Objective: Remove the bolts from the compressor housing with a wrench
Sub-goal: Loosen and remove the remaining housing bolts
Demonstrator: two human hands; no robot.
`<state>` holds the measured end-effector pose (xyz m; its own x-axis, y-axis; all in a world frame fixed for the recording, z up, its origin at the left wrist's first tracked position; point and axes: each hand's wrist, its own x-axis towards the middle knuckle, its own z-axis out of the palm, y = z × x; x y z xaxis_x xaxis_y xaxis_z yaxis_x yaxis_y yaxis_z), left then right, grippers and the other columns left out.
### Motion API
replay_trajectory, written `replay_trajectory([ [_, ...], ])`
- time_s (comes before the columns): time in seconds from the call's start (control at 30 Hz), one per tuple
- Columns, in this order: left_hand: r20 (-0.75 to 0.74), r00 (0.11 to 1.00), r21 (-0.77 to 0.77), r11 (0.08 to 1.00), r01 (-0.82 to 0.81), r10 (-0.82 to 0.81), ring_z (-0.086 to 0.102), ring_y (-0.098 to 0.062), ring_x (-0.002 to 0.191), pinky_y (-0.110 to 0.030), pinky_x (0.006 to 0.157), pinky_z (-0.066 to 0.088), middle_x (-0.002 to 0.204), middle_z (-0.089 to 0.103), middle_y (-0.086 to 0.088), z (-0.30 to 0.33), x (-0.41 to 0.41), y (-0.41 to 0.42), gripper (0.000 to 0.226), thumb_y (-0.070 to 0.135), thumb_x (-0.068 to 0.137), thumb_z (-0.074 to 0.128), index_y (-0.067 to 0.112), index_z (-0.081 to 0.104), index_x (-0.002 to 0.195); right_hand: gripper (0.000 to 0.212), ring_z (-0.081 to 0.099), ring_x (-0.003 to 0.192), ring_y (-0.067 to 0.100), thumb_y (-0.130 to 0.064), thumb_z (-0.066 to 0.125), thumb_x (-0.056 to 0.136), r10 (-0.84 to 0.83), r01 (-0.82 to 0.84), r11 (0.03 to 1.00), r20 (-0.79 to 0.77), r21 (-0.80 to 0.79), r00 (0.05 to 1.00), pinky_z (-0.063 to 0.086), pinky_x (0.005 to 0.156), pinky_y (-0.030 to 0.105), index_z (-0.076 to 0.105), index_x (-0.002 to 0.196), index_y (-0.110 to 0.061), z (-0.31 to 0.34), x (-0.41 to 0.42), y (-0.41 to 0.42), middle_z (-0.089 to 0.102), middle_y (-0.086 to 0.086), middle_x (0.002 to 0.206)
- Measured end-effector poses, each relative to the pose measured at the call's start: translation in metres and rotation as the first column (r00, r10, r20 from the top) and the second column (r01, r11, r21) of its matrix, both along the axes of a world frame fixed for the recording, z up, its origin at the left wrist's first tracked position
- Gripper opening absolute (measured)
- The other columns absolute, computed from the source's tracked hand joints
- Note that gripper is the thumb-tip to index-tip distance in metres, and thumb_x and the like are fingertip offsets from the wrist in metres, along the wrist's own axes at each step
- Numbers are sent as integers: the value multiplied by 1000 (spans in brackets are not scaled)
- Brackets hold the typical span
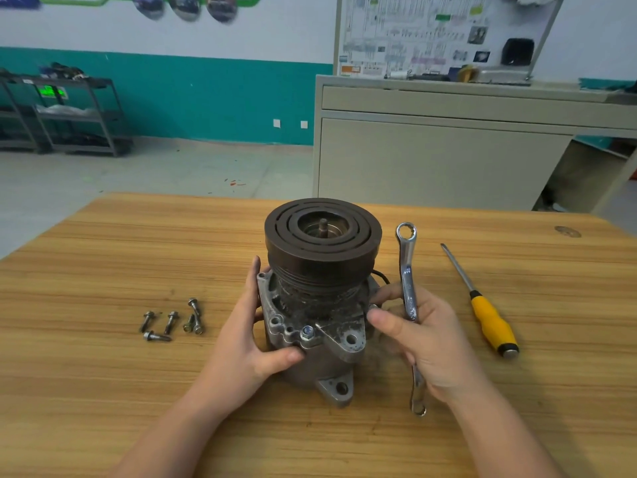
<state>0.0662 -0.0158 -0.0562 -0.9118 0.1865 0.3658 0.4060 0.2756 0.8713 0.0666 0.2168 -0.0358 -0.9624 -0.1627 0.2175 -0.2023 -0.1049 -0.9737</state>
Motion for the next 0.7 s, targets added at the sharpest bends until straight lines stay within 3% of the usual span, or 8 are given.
replay_trajectory([
  [0.13,7,1000,3,1000,3,-3,26,25,126,6,92,24,135,23,53,1,0,0,141,90,42,59,27,-2,152,26,34,34,4,-37,74,70,30,-30,1000,-29,-5,999,32,39,18,73,94,-25,0,2,0,41,-7,42],
  [0.27,4,1000,12,1000,-2,2,26,27,125,6,91,24,134,23,54,1,0,0,138,89,43,61,29,-1,151,20,35,36,5,-36,78,66,-11,11,1000,-24,8,1000,30,38,18,71,84,-28,2,3,-2,42,-5,46],
  [0.33,0,1000,8,1000,-6,6,25,28,124,7,91,24,133,23,55,0,0,0,137,89,43,61,30,-1,150,15,35,35,3,-29,74,74,36,-36,999,-43,0,998,31,39,18,72,88,-26,2,4,-1,43,-5,44],
  [0.43,3,1000,6,1000,-11,11,26,26,125,6,91,24,133,24,54,-1,0,0,134,89,43,61,34,-1,149,24,43,37,-1,-22,77,73,38,-39,999,-69,-19,997,35,40,12,68,95,-22,4,6,-3,48,-8,45],
  [0.5,2,1000,5,1000,-13,13,26,25,126,6,92,24,135,24,53,-1,-1,0,132,89,44,61,37,-1,148,16,44,37,0,-18,76,72,16,-18,999,-56,-38,998,37,40,12,67,85,-23,4,5,-3,49,-8,46],
  [0.6,9,1000,11,1000,-15,15,27,23,127,5,93,25,136,25,52,-2,-1,0,130,89,43,61,40,0,147,6,34,34,5,-22,70,76,-13,12,1000,-51,-24,999,32,39,19,72,82,-25,2,4,0,42,-6,41],
  [0.7,11,1000,13,1000,-14,14,28,23,127,5,93,26,135,26,52,-2,-2,0,128,89,43,62,42,0,145,20,33,35,7,-32,79,64,-42,41,999,-34,-31,999,32,40,18,71,81,-24,2,2,1,39,-5,42],
])
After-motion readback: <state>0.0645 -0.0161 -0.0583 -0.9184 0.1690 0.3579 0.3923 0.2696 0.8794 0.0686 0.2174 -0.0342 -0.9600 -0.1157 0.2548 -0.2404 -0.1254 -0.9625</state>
